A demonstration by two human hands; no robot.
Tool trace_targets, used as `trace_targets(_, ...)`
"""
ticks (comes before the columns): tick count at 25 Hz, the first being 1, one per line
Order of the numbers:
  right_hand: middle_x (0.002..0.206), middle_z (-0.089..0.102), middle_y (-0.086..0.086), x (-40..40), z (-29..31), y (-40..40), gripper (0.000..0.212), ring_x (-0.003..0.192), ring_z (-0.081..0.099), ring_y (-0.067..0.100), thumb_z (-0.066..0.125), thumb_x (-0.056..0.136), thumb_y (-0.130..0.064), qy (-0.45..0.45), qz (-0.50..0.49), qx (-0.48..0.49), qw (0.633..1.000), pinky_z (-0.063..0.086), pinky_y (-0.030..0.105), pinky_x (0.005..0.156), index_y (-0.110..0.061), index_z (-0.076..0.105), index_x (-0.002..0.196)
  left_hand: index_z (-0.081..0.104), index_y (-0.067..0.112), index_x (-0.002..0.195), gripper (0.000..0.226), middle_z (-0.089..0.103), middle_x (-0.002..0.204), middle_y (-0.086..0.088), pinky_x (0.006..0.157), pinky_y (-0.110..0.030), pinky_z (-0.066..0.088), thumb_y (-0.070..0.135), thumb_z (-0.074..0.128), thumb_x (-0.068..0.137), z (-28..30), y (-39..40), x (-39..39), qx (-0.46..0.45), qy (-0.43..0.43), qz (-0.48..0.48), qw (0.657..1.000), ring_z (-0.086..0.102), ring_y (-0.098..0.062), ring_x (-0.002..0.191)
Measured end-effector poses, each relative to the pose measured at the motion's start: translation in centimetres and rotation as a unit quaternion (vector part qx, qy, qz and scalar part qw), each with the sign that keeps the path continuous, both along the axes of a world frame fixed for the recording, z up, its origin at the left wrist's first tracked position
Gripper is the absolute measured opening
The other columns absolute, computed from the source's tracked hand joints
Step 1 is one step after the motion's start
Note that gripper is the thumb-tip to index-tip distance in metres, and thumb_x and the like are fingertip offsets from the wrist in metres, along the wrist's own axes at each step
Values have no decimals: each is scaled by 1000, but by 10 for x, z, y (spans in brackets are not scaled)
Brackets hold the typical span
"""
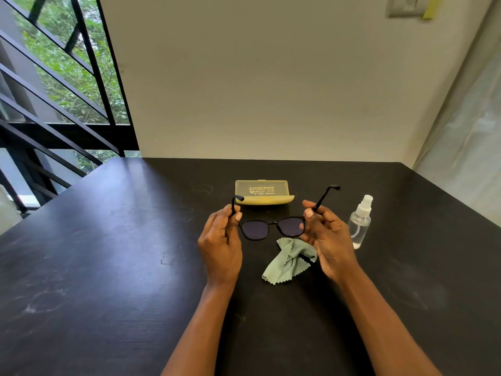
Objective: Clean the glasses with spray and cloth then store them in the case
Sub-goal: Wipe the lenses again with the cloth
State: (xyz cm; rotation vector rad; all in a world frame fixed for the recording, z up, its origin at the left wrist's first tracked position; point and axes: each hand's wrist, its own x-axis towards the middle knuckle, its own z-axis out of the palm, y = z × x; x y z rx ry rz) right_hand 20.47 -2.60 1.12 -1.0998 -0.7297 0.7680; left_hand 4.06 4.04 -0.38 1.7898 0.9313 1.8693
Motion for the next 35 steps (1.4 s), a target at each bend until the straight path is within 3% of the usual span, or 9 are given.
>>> trace_targets(6, 89, 62, -4, 7, -7, 4, 23, 78, 54, 5, 59, 87, -8, -86, -54, 14, 995, 48, 12, 63, -13, 66, 109, 62, -4, 110, 27, 62, 96, -6, 79, -2, 45, -3, 59, 83, 0, -1, -1, 36, 33, 6, 999, 57, -5, 93)
trace_targets(13, 106, 67, 7, 12, -9, 7, 21, 89, 62, 9, 63, 85, -13, -115, -79, 0, 990, 51, 17, 69, -17, 67, 105, 64, -1, 110, 29, 65, 92, -14, 79, 0, 42, -4, 57, 82, -2, 0, 0, 64, 99, 24, 993, 56, -4, 87)
trace_targets(20, 104, 67, 11, 10, -6, 4, 23, 84, 63, 7, 64, 85, -10, -130, -72, -8, 989, 51, 12, 65, -9, 68, 107, 67, 8, 109, 34, 65, 92, -11, 71, -21, 48, -8, 64, 78, -8, 1, -1, 53, 223, 14, 973, 59, -21, 85)
trace_targets(25, 103, 69, 11, 9, -6, 3, 21, 92, 65, 15, 65, 84, -11, -145, -59, -18, 987, 53, 29, 83, -11, 69, 104, 68, 9, 108, 41, 66, 92, -12, 66, -35, 57, -13, 66, 73, -13, 4, 0, 47, 312, 13, 949, 60, -29, 87)
trace_targets(28, 104, 68, 10, 8, -6, 2, 20, 91, 65, 14, 64, 84, -9, -146, -48, -14, 988, 53, 27, 81, -13, 69, 103, 68, 9, 107, 39, 66, 91, -11, 67, -35, 57, -11, 66, 74, -14, 4, 0, 52, 324, 13, 945, 59, -29, 88)
trace_targets(31, 104, 67, 9, 10, -6, 1, 18, 92, 65, 14, 64, 84, -11, -146, -57, -11, 988, 53, 25, 80, -17, 69, 101, 66, 13, 112, 33, 62, 100, -6, 77, -12, 42, 1, 65, 81, -9, 4, 1, -3, 242, -2, 970, 52, -17, 95)
trace_targets(33, 103, 67, 6, 11, -6, 2, 17, 88, 64, 11, 63, 85, -10, -139, -71, -3, 988, 54, 20, 75, -22, 69, 94, 64, 16, 115, 31, 58, 105, 1, 75, -7, 40, 12, 64, 84, -3, 5, 0, -169, 100, -43, 980, 52, -8, 96)
trace_targets(34, 103, 67, 4, 11, -5, 2, 17, 87, 64, 11, 62, 85, -9, -140, -77, 1, 987, 54, 18, 74, -25, 68, 91, 64, 13, 115, 31, 60, 106, 1, 75, -9, 43, 14, 64, 84, 2, 5, -1, -283, -11, -106, 953, 56, -7, 95)
trace_targets(35, 102, 67, 2, 11, -4, 1, 19, 86, 64, 11, 62, 85, -9, -146, -83, 3, 986, 54, 19, 73, -26, 68, 89, 64, 9, 113, 29, 64, 104, -1, 74, -14, 47, 12, 64, 84, 6, 5, -3, -380, -133, -183, 897, 59, -9, 92)
